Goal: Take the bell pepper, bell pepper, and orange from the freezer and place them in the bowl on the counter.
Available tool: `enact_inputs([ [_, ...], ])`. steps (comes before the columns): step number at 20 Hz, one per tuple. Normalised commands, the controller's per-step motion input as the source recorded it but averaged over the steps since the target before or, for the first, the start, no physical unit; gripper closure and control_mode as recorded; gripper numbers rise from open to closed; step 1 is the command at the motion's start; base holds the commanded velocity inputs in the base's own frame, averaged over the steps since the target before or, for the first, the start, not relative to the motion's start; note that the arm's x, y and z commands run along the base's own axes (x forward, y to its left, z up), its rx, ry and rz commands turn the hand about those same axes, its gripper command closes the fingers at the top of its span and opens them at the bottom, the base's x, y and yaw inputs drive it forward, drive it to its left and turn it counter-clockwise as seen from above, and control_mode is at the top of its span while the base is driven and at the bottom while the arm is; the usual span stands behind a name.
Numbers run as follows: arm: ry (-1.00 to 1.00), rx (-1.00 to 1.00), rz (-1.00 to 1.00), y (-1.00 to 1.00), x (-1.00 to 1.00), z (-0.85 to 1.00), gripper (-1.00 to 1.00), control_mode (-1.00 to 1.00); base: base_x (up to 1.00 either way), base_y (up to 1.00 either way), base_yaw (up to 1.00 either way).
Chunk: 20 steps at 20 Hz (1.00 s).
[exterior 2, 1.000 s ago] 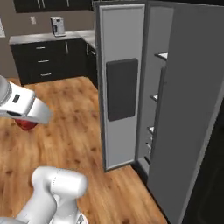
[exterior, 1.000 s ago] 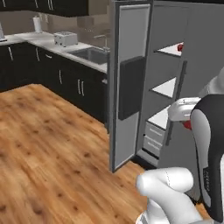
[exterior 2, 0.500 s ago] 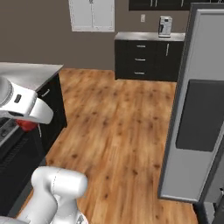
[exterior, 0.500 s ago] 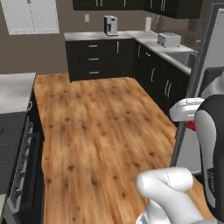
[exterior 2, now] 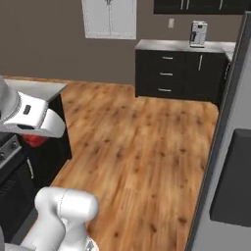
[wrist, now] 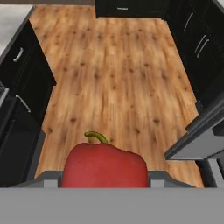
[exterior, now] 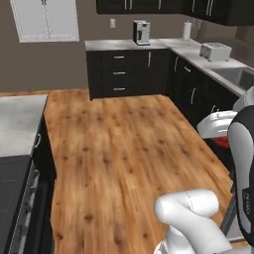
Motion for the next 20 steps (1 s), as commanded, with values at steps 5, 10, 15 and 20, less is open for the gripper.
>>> enact_inputs([
  [5, 0.00, 0.00, 0.00, 0.00, 0.00, 0.00, 1.00, 1.00, 1.00, 0.00, -0.08],
  [10, 0.00, 0.00, 0.00, 0.00, 0.00, 0.00, 1.00, 1.00, 0.99, 0.03, -0.18],
  [15, 0.00, 0.00, 0.00, 0.00, 0.00, 0.00, 1.00, 1.00, 0.73, 0.08, -0.47],
  [20, 0.00, 0.00, 0.00, 0.00, 0.00, 0.00, 1.00, 1.00, 0.57, 0.05, -0.66],
])
